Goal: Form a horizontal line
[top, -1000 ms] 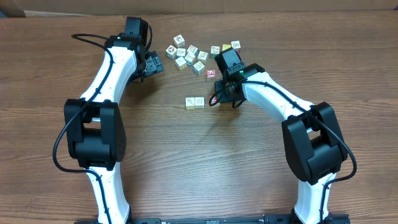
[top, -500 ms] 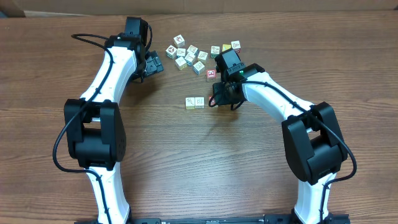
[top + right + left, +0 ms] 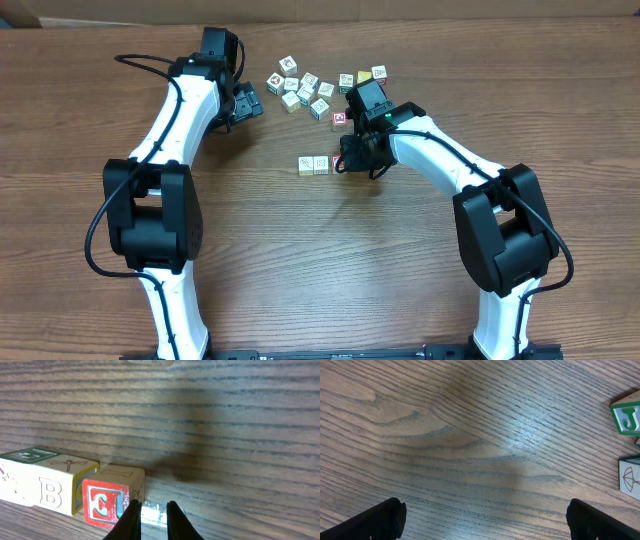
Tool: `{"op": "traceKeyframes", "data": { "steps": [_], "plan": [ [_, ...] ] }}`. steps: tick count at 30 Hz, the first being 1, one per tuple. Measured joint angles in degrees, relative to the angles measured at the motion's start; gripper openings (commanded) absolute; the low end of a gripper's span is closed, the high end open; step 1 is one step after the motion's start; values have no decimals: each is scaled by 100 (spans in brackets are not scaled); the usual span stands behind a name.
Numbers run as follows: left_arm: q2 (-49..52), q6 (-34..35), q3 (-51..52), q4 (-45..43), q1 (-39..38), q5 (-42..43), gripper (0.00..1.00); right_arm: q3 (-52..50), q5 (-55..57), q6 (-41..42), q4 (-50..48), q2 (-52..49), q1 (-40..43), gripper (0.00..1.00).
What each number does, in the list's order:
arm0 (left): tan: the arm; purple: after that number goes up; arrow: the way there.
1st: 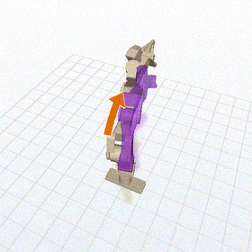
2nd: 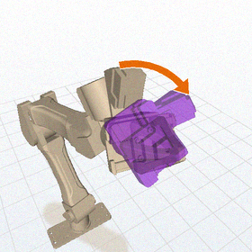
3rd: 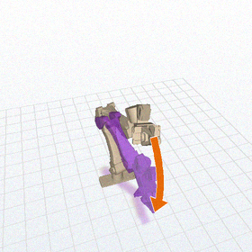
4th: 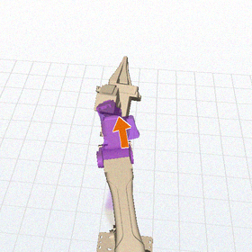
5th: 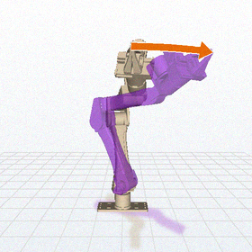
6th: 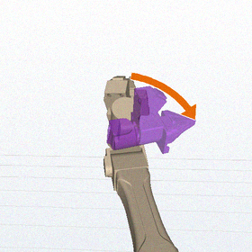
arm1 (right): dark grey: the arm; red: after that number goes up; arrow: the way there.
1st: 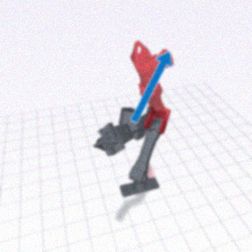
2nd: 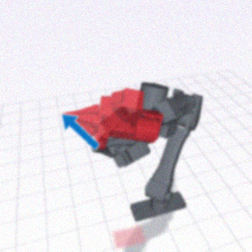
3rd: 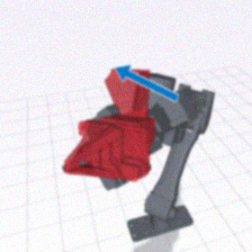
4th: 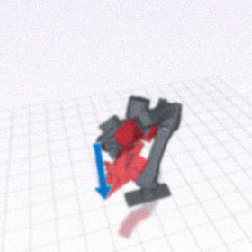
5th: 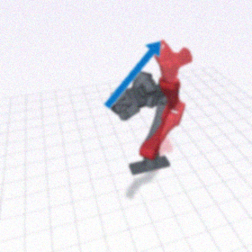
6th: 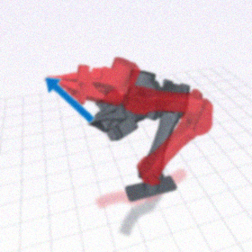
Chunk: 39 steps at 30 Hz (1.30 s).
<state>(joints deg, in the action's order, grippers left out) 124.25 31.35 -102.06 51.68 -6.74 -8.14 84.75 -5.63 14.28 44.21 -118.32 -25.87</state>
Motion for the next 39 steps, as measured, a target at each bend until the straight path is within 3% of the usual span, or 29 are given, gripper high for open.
{"op": "traceKeyframes", "data": {
  "steps": [6, 39],
  "plan": [
    [0, 0, 0, 0, -2, 0, 100, 0, -35, 114, 17, -2, 2, 19],
    [0, 0, 0, 0, 0, 0, 100, 0, -13, 356, -46, -2, 0, 19]
  ]
}}
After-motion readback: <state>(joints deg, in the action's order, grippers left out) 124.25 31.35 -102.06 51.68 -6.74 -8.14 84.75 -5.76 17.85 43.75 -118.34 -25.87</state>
